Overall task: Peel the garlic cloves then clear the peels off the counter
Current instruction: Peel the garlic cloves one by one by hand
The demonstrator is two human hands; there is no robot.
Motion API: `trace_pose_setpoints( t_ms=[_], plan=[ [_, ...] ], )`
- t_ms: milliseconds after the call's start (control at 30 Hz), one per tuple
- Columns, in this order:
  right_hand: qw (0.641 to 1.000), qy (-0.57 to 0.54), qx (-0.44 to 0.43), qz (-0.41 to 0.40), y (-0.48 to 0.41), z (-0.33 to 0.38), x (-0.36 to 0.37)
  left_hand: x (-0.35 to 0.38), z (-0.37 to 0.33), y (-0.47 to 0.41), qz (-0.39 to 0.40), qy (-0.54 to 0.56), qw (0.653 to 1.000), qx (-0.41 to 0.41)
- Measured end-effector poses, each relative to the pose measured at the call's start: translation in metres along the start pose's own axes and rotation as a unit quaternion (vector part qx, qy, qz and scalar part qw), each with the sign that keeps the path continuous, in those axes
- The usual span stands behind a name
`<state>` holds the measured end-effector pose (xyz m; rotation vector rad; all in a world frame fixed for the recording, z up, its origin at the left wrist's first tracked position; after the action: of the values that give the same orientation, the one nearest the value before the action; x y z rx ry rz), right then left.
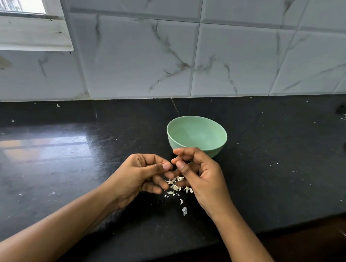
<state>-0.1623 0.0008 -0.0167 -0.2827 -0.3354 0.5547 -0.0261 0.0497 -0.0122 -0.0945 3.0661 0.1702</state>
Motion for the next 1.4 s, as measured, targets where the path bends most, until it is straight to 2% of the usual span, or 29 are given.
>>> trace_pose_setpoints(
  t_ms=[267, 500, 733, 933, 1267, 1400],
  plan=[
    [1.0, 0.019, -0.016, 0.006, -0.001, 0.001, -0.001, 0.001, 0.002, 0.0, 0.014, 0.002, 1.0, -0.003],
    [0.997, 0.067, -0.038, 0.001, 0.001, 0.002, -0.002, 0.004, 0.003, 0.001, 0.032, -0.009, 0.999, 0.005],
    [0.988, 0.14, -0.071, 0.004, 0.002, 0.006, 0.004, 0.002, 0.005, 0.0, 0.019, -0.05, 0.999, 0.007],
    [0.987, 0.14, -0.076, -0.002, 0.002, 0.004, 0.001, 0.001, 0.005, -0.001, 0.035, -0.037, 0.999, -0.005],
    [0.985, 0.098, -0.121, -0.08, 0.006, 0.016, -0.007, 0.002, 0.002, 0.001, 0.031, -0.061, 0.998, 0.013],
    [0.989, 0.052, -0.086, -0.11, 0.002, 0.012, -0.016, -0.002, 0.003, 0.001, 0.004, -0.096, 0.995, 0.013]
  ],
)
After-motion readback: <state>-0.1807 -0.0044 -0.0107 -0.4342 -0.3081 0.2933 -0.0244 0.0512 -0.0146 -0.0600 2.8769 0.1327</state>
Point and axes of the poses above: each hand's wrist, its own y-axis away from the middle knuckle, its own x-axis out of the palm, z = x × y, the point moved 4 cm from there along -y, towards the middle knuckle, and after that the axes turned 14 degrees about -y, right-handed, at the moved point
